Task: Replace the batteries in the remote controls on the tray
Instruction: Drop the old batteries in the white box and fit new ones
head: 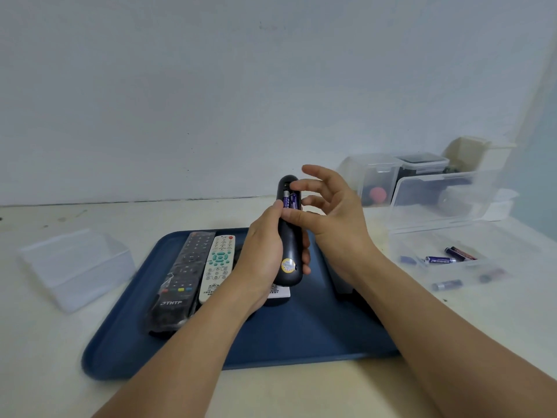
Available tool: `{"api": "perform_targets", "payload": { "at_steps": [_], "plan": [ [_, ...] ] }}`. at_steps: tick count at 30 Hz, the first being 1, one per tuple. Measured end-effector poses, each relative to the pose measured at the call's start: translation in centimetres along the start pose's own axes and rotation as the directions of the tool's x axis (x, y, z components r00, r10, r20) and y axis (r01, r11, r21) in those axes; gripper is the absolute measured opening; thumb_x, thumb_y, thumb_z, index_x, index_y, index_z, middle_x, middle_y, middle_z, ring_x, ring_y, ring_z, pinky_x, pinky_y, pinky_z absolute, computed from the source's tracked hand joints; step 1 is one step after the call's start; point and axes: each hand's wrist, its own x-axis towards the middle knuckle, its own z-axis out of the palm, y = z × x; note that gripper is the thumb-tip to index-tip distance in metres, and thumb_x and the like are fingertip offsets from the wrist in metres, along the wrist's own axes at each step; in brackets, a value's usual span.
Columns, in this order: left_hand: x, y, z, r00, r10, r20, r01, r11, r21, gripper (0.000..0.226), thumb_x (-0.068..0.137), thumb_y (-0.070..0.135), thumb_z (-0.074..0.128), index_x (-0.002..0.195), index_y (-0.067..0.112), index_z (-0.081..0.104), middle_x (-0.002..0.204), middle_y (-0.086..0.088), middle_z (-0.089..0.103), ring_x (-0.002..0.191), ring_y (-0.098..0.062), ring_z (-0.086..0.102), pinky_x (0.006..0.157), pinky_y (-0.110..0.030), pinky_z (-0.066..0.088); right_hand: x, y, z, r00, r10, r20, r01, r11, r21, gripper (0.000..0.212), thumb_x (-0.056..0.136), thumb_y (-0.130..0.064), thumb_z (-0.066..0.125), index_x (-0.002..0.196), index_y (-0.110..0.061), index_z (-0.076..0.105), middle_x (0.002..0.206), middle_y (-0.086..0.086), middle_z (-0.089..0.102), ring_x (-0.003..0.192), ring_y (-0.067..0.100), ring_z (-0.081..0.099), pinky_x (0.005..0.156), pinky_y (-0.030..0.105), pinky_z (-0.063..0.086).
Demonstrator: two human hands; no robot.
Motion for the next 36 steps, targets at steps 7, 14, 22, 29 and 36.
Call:
{"api": "perform_targets", "payload": {
  "at_steps": [7,14,22,29,36],
  "plan": [
    [0.1,-0.4,0.0,0.999,0.024,0.04,-0.027,0.997,0.078,0.045,0.107,0.04,0.039,0.1,-0.001,0.057,0.067,-0.018,0.057,0.045,-0.026,0.053,0.043,-0.03,0.047,0.8,-0.2,-1.0,0.928,0.344,0.142,-0.366,0.915,0.172,0.048,0.079,0.002,0.077,0.125,-0.003,0.06,0.094,0.011,0.07,0.063,0.023,0.065,0.06,0.032,0.055],
    [-0.2,-0.4,0.2,0.987,0.06,0.148,-0.087,0.979,0.183,0.008,0.103,0.013,0.054,0.098,0.007,0.052,0.065,-0.011,0.059,0.048,-0.026,0.055,0.046,-0.034,0.052,1.6,-0.4,-2.4,0.866,0.409,0.288,-0.449,0.889,0.09,0.016,0.085,-0.01,0.074,0.086,-0.003,0.06,0.074,0.017,0.063,0.047,0.026,0.055,0.053,0.033,0.047],
    [-0.6,-0.4,0.3,0.979,0.039,0.198,-0.087,0.966,0.243,0.012,0.104,0.015,0.052,0.111,0.007,0.055,0.067,-0.013,0.061,0.047,-0.026,0.056,0.045,-0.034,0.051,1.5,-3.6,-6.9,0.811,0.553,0.192,-0.316,0.69,-0.651,0.066,0.098,-0.065,0.037,0.098,-0.009,0.072,0.084,0.006,0.077,0.066,0.018,0.066,0.066,0.031,0.047],
    [-0.7,-1.3,0.7,0.97,-0.025,0.244,-0.048,0.957,0.287,0.019,0.103,0.014,0.052,0.119,0.004,0.055,0.069,-0.015,0.063,0.049,-0.027,0.056,0.046,-0.034,0.051,0.0,-5.2,-8.1,0.721,0.68,0.135,-0.036,0.231,-0.972,0.042,0.067,-0.051,0.087,0.086,-0.016,0.073,0.067,-0.005,0.071,0.057,0.012,0.054,0.057,0.027,0.047],
    [-0.6,-1.1,0.8,0.983,0.043,0.178,-0.088,0.963,0.254,0.013,0.106,0.016,0.045,0.108,0.01,0.056,0.07,-0.011,0.067,0.048,-0.026,0.059,0.046,-0.034,0.052,-0.3,-4.4,-6.7,0.739,0.664,0.115,0.027,0.14,-0.99,0.047,0.05,-0.041,0.096,0.085,-0.019,0.072,0.081,-0.001,0.076,0.069,0.016,0.067,0.073,0.036,0.059]
  ]
}}
